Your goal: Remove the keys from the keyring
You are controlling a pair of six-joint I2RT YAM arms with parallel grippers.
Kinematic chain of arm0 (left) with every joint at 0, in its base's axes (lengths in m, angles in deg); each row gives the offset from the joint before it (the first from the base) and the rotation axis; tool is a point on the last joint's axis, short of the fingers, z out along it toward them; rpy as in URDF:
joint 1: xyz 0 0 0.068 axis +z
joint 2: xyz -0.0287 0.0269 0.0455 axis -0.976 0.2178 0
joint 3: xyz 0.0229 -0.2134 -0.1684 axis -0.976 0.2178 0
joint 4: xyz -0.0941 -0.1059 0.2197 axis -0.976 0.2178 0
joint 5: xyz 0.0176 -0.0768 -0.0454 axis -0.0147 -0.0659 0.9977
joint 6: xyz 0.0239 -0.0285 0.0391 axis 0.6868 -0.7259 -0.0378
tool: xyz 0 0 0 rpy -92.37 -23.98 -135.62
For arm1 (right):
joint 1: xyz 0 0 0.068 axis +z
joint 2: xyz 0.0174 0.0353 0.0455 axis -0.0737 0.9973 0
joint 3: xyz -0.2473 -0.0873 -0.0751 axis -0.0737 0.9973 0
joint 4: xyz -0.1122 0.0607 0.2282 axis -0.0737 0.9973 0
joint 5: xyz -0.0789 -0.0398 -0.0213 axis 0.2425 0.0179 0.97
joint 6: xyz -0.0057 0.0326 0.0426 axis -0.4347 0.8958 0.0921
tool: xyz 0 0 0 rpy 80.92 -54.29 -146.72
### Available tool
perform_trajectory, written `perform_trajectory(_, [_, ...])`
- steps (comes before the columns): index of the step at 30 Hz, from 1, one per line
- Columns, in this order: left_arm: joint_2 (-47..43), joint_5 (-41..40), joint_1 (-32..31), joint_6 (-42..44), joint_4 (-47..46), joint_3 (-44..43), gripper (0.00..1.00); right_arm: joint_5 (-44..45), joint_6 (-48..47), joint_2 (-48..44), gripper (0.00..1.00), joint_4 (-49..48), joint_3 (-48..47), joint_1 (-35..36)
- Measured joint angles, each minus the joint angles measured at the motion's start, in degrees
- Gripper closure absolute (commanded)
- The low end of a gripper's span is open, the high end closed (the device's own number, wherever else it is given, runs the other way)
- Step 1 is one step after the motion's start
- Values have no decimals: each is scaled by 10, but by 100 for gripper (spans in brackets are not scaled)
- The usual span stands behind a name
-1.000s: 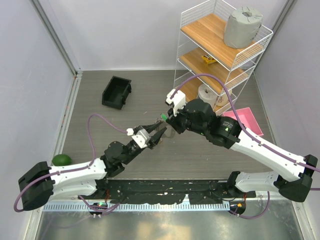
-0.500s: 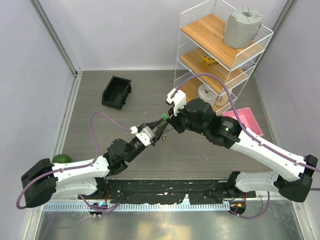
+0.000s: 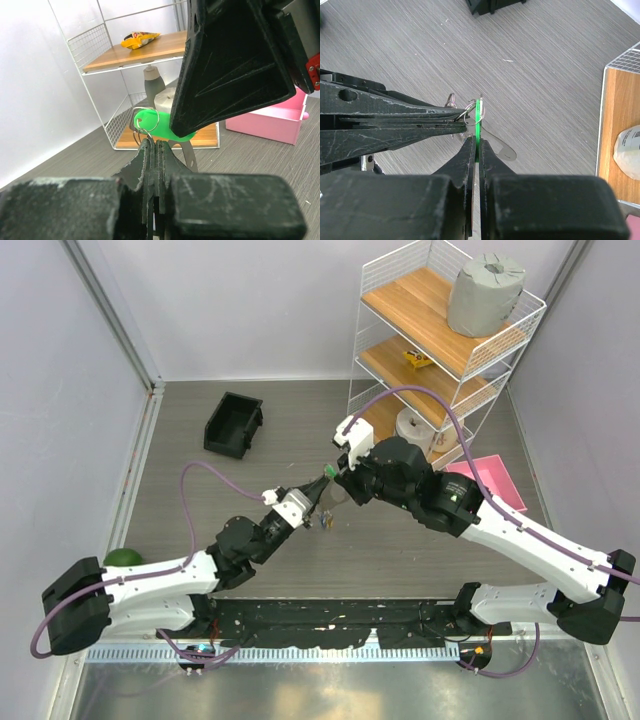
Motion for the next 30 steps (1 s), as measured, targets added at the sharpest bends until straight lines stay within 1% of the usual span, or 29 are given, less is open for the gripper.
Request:
perform_trajectory(7, [-21, 3, 1, 0, 10, 2, 100, 24, 7, 8, 95, 24, -17, 1])
perform_trajectory(14, [-43, 32, 2, 1, 12, 14, 100, 47, 16, 30, 95, 40, -30, 5])
perform_trajectory(30, [-66, 31, 2, 13, 20, 28, 100, 33, 34, 37, 95, 55, -30, 8])
